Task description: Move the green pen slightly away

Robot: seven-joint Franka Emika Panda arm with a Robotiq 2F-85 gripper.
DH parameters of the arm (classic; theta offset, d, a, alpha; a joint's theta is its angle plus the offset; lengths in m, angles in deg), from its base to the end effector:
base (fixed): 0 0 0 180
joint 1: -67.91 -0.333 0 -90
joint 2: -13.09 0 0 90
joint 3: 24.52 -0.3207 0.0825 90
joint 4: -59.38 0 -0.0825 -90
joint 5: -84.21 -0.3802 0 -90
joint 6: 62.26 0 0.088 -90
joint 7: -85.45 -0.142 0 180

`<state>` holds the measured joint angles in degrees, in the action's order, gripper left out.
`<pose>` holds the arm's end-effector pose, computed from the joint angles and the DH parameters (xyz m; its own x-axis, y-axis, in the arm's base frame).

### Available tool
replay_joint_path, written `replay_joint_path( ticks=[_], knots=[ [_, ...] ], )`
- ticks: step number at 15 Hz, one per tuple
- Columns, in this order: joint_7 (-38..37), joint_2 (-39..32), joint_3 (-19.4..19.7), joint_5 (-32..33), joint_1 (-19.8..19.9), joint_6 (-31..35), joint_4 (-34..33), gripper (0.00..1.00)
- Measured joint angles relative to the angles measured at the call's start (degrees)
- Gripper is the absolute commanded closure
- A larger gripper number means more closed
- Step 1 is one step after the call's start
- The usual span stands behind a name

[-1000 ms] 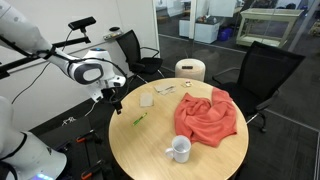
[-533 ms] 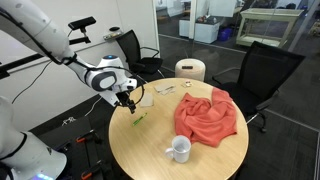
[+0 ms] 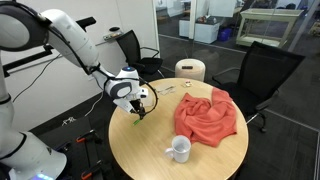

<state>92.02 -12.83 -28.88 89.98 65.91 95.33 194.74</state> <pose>0.4897 0.0612 0.1051 0.9494 0.3079 -0.0611 0.3080 -0.9513 -0.0077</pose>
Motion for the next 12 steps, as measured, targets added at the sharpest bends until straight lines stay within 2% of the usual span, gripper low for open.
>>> replay_joint_path(
  ticks=[6, 12],
  knots=[
    [-0.21, -6.28, 0.28, 0.26, -0.90, 0.00, -4.88, 0.00],
    [-2.98, -8.66, 3.80, 1.37, -5.29, 2.70, -6.63, 0.00]
  ],
)
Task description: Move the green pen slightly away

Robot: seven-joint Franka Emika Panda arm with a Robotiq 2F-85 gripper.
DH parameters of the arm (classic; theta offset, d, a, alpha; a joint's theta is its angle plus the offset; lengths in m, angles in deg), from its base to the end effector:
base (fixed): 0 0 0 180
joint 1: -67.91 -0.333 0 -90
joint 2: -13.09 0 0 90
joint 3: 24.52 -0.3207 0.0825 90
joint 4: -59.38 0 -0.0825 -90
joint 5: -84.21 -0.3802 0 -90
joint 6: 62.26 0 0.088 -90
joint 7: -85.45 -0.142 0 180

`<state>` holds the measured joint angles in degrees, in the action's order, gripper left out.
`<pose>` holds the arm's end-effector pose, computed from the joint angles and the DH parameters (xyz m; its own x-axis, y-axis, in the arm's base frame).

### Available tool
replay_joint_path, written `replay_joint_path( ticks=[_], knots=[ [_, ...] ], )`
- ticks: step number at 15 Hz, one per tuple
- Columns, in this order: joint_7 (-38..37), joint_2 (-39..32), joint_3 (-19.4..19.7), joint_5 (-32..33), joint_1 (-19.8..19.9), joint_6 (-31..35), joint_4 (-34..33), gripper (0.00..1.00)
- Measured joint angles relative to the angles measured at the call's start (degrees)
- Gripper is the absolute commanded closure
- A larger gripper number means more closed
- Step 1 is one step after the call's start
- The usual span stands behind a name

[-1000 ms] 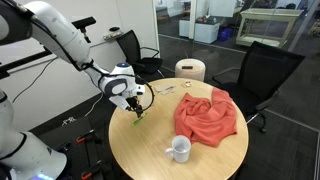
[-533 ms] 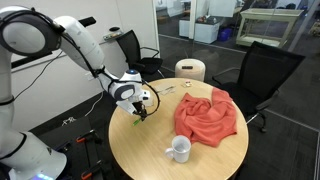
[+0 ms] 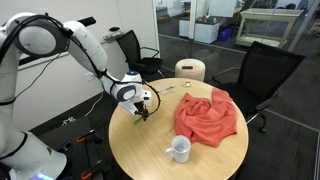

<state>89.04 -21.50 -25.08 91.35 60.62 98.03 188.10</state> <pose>0.5128 0.0757 0.0632 0.9491 0.3101 -0.0559 0.3119 -0.9498 0.0267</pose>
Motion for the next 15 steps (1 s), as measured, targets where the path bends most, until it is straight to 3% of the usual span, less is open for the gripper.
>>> replay_joint_path(
  ticks=[4, 5, 6, 15],
  knots=[
    [-0.80, -1.18, 1.37, 0.27, -1.34, 2.51, -0.50, 0.00],
    [-0.80, -1.46, 1.51, 0.27, -1.39, 2.94, -0.63, 0.25],
    [-0.80, -1.71, 1.61, 0.27, -1.41, 3.22, -0.74, 0.26],
    [-0.80, -2.74, 1.67, 0.20, -1.25, 3.66, -1.69, 0.95]
  ],
)
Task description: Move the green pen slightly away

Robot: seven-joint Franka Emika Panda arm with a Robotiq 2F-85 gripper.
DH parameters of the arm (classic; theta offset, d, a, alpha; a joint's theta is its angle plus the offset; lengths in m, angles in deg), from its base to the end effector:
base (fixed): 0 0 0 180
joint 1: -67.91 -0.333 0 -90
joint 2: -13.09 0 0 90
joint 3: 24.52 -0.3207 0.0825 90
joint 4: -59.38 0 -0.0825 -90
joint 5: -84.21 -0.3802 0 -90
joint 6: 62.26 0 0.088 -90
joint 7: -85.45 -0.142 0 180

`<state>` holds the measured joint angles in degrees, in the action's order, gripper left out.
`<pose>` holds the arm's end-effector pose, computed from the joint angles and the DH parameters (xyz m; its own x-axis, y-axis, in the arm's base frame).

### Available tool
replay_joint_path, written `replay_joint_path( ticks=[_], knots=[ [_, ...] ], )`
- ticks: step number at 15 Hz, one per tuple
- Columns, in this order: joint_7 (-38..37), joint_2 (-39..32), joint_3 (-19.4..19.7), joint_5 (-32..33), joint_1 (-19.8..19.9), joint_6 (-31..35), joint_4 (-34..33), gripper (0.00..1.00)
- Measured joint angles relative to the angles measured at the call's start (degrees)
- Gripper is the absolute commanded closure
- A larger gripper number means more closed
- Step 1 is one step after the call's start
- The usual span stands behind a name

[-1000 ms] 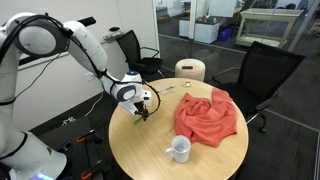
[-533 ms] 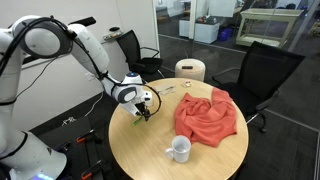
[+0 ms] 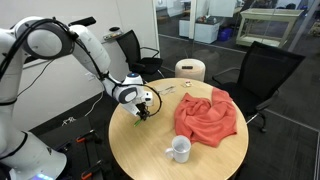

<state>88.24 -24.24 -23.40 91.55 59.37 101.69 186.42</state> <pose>0.5236 0.0728 0.0513 0.9537 0.3004 -0.0131 0.3007 -0.9526 0.0456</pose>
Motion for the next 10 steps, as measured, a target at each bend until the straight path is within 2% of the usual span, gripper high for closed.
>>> replay_joint_path(
  ticks=[1, 2, 7, 10],
  knots=[
    [0.00, 0.00, -0.05, -0.01, 0.05, 0.01, -0.03, 1.00],
    [0.00, 0.00, -0.12, -0.03, 0.10, 0.01, -0.06, 1.00],
    [-0.01, 0.00, -0.58, -0.39, 0.49, 0.01, -0.19, 0.97],
    [-1.19, 0.53, -1.80, -3.58, 1.29, 0.15, -0.82, 0.97]
  ],
)
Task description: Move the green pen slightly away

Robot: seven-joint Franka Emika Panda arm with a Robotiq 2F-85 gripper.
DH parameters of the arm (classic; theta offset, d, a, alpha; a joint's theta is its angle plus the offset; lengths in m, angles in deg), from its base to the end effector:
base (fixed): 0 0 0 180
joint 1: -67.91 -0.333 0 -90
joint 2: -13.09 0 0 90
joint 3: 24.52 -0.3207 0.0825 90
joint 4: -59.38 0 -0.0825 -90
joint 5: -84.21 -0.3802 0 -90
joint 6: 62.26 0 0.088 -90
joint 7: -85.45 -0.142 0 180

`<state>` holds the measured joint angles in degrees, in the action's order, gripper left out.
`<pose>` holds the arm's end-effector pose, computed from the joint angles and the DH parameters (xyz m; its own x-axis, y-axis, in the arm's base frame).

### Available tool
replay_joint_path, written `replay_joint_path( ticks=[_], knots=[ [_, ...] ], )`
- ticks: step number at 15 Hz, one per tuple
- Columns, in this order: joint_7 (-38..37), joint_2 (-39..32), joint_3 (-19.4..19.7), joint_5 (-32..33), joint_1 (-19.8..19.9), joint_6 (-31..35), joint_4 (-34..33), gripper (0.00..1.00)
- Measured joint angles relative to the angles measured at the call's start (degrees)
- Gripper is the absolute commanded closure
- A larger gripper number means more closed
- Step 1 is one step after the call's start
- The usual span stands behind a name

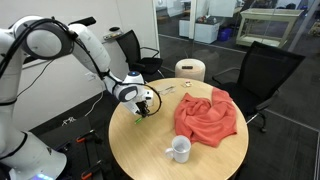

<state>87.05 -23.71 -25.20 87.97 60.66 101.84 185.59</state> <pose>0.5331 0.0780 0.0606 0.9742 0.2250 0.0186 0.2248 -0.9743 0.0126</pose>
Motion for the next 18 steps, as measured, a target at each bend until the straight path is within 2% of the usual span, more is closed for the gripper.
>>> replay_joint_path(
  ticks=[4, 9, 13, 18],
  knots=[
    [-3.97, 1.92, -1.53, -5.09, 1.28, 0.19, -1.73, 0.97],
    [-14.60, 2.06, 0.85, -7.87, 0.41, 0.24, -6.21, 0.97],
    [-21.28, -0.43, 2.85, -10.18, -0.16, 1.27, -10.69, 0.97],
    [-24.58, -6.63, 3.42, -13.30, -0.15, 2.50, -16.72, 0.97]
  ],
)
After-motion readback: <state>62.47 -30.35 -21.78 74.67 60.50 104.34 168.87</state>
